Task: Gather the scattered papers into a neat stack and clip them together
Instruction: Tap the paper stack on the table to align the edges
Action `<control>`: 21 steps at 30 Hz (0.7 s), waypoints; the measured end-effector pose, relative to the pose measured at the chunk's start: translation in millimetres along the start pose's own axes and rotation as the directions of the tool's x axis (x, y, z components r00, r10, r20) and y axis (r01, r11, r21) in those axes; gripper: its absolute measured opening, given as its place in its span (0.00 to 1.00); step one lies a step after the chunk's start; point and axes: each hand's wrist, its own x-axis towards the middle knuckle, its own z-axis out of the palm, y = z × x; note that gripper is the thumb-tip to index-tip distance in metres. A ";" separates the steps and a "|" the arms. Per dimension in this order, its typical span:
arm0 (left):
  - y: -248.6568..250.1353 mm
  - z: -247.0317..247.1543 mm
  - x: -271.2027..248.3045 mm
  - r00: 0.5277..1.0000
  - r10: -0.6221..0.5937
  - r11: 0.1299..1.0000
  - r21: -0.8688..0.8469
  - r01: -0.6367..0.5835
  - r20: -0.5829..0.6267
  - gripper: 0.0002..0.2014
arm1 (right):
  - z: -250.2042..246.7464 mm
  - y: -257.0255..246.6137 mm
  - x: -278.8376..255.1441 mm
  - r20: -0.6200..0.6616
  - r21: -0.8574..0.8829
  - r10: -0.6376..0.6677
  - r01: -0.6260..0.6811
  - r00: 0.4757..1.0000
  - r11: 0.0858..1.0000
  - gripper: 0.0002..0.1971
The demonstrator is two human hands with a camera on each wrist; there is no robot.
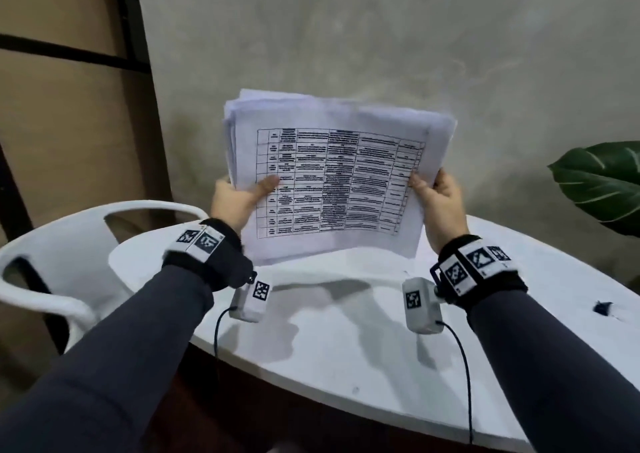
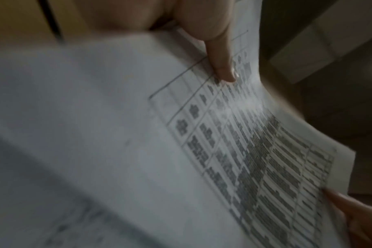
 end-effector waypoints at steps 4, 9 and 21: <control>-31.8 -9.6 -6.1 0.973 -0.113 0.993 -0.021 0.119 0.199 0.46 | -16.6 18.4 -13.1 0.024 -0.130 0.076 -0.072 0.997 0.989 0.14; -49.6 -14.3 -13.5 0.967 -0.190 0.972 -0.108 0.210 0.168 0.26 | -18.2 31.5 -16.4 -0.001 -0.200 0.198 -0.194 0.980 0.960 0.10; 36.7 22.1 -10.0 0.897 0.313 0.917 0.147 -0.371 0.311 0.18 | 68.6 -48.0 8.4 0.364 -0.897 -0.019 0.356 0.931 0.263 0.27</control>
